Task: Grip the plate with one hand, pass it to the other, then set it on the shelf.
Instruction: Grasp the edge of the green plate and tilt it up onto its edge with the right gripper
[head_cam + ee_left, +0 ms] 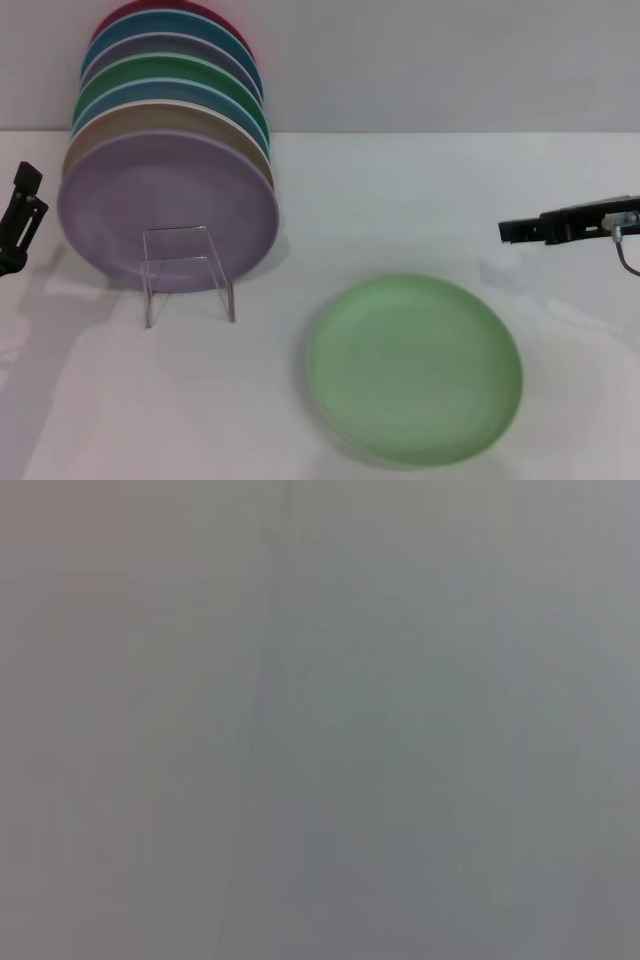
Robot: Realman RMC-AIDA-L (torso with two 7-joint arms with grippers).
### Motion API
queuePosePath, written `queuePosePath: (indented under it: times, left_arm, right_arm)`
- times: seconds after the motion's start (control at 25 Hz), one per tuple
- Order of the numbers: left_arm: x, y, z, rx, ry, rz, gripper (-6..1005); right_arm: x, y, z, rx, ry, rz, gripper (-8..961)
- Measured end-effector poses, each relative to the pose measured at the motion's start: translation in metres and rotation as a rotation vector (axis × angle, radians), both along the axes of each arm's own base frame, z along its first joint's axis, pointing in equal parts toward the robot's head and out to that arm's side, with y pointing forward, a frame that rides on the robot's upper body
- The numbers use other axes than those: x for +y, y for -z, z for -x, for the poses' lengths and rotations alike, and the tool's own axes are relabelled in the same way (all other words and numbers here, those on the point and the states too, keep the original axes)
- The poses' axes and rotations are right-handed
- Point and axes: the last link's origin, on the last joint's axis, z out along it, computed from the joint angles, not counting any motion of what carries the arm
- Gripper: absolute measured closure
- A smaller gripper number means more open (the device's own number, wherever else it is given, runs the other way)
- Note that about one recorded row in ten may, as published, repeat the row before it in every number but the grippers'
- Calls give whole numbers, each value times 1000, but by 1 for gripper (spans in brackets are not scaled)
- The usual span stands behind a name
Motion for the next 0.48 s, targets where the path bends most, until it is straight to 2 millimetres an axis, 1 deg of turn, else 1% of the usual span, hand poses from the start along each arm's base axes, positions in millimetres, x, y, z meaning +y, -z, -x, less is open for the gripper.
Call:
queuePosePath:
  times: [0.04,0.08,0.12,0.16,0.28,0.32,0.36,0.48]
  left_arm:
    - [0,0,0,-1,1,-3,191]
    - [0,0,0,-1,1,-3,191]
    - [1,-1,-1,-2,5,-5,192]
    - [1,-1,-1,-2,5,-5,192]
    - [1,-1,-2,-3,8,-8,192]
    - [1,-2,-3,-6,15,-11,192]
    - [1,-2,-3,-6,15,-11,192]
    - [0,-3,-3,-8,22,-17,192]
  right_arm:
    - [-2,-2,2,11,36,50,348]
    - [-2,-2,2,11,36,50,348]
    - [-4,-4,2,19,76,105,348]
    - [-4,-4,2,19,76,105,348]
    - [-4,-5,0,34,137,183,347]
    - [-3,-4,-5,40,185,228,347]
    - [-3,-4,-5,40,185,228,347]
    - [-2,-1,-15,37,238,256,347]
